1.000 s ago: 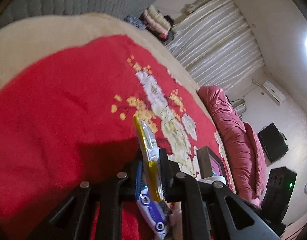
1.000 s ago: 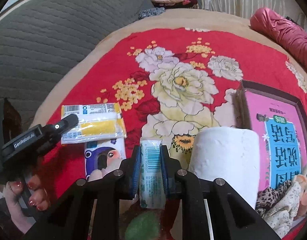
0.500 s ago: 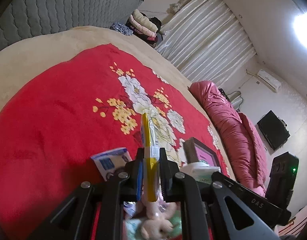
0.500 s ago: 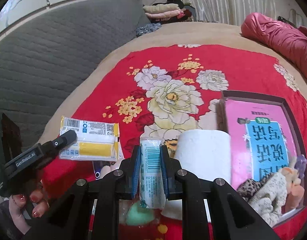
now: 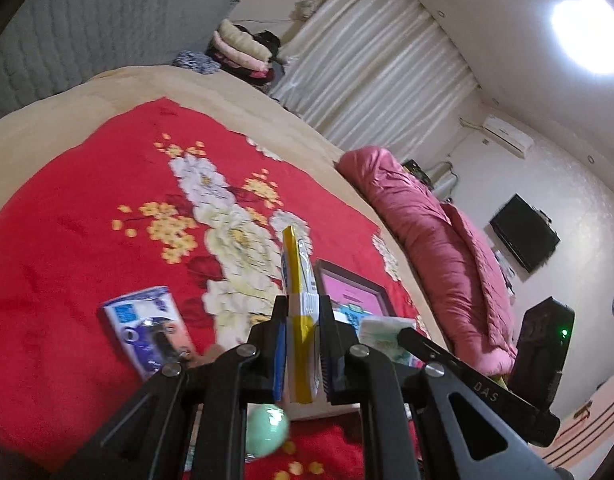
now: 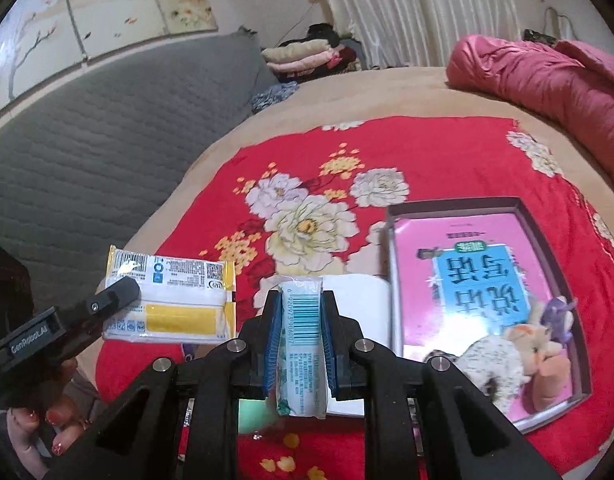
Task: Organize soft objects
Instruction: 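Carry the wipes packet and tissue pack with both tools over the pink tray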
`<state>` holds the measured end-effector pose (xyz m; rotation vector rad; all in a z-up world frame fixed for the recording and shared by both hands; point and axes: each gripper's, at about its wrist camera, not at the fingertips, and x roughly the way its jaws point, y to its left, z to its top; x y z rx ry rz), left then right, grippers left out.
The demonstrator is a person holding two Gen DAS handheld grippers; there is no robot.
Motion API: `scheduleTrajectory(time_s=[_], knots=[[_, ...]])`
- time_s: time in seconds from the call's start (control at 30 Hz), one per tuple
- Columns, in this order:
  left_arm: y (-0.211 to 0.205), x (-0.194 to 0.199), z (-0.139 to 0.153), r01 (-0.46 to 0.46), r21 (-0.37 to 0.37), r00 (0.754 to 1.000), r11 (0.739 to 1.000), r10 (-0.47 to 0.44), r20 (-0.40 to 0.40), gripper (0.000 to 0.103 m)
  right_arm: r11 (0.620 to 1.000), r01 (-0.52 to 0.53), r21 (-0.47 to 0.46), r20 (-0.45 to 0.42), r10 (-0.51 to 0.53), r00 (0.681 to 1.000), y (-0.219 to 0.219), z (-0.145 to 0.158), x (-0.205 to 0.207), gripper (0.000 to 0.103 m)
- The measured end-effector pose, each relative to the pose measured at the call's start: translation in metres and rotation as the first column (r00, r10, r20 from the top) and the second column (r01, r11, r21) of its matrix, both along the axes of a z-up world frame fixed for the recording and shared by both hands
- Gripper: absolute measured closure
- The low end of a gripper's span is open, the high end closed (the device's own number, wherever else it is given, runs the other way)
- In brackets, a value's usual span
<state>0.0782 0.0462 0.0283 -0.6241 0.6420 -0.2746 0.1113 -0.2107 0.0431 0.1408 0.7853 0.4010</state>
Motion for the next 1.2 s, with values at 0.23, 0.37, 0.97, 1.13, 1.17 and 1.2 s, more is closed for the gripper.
scheduleTrajectory(time_s=[0.23,0.37,0.97,1.13,1.17,1.2], knots=[[-0.041,0.007,0.016,0.074,0.012,0.997,0.997,-0.074,0.013,0.089,0.995,0.101,0.021,0.023,-0.101,0.995,-0.049,0.011,-0.007,0.084],[-0.070,0.013,0.024,0.127,0.030,0.992,0.991,-0.128,0.022,0.089,0.986,0.167,0.019,0.026,-0.167,0.986,-0.081,0.014,-0.011,0.084],[-0.171,0.038,0.007,0.273,0.089,0.962,0.958,-0.270,-0.038,0.089,0.951,0.307,0.034,-0.023,-0.306,0.952,-0.162,-0.009,-0.027,0.084],[-0.181,0.046,-0.003,0.262,0.126,0.965,0.957,-0.256,-0.066,0.089,0.949,0.313,0.034,-0.048,-0.311,0.949,-0.166,-0.020,-0.027,0.083],[-0.183,0.047,-0.005,0.256,0.140,0.966,0.956,-0.249,-0.070,0.089,0.950,0.312,0.033,-0.052,-0.310,0.949,-0.166,-0.021,-0.026,0.083],[-0.185,0.049,-0.006,0.252,0.154,0.967,0.955,-0.244,-0.073,0.089,0.950,0.312,0.030,-0.055,-0.310,0.949,-0.167,-0.024,-0.026,0.083]])
